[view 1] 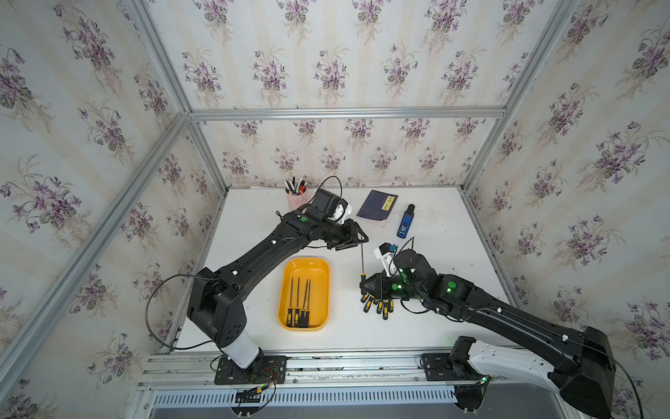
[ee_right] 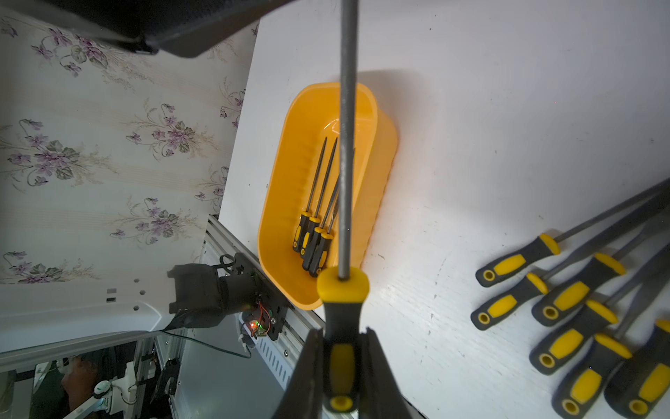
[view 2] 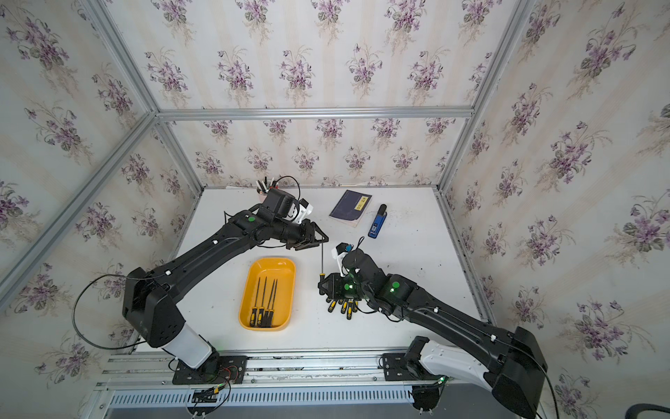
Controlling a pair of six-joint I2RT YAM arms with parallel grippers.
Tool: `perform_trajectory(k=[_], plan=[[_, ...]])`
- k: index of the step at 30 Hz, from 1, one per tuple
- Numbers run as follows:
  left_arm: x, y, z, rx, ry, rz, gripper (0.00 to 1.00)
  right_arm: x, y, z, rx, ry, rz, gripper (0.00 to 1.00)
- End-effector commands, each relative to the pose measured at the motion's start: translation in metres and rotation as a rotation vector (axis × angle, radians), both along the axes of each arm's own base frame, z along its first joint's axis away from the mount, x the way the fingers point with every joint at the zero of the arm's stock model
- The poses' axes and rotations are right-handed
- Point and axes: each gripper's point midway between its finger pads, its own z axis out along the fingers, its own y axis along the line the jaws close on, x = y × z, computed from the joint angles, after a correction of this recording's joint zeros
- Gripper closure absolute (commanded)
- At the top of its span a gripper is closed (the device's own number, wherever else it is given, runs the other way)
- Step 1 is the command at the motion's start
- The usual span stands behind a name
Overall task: Put the file tool into the storage box
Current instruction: Pick up the file tool from the center of the board.
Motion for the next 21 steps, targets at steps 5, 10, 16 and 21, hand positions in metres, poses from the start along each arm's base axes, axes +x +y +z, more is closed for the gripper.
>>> perform_trajectory(k=[5,10,16,21], plan=[[0.001,0.001,-0.011,0.064,-0.01,-0.014,0.71,0.005,0.011,0.004,0.015,-0.023,0.011,0.99],[0.001,0.008,-0.02,0.12,-0.004,-0.013,0.9,0.005,0.012,0.0,-0.002,-0.016,0.018,0.99],[0.0,0.016,-0.023,0.175,-0.015,-0.018,1.0,0.005,0.01,-0.004,-0.017,-0.011,0.02,0.93],[-0.005,0.029,-0.023,0.243,-0.02,-0.029,1.0,0.007,0.006,-0.008,-0.051,-0.01,0.0,0.24]])
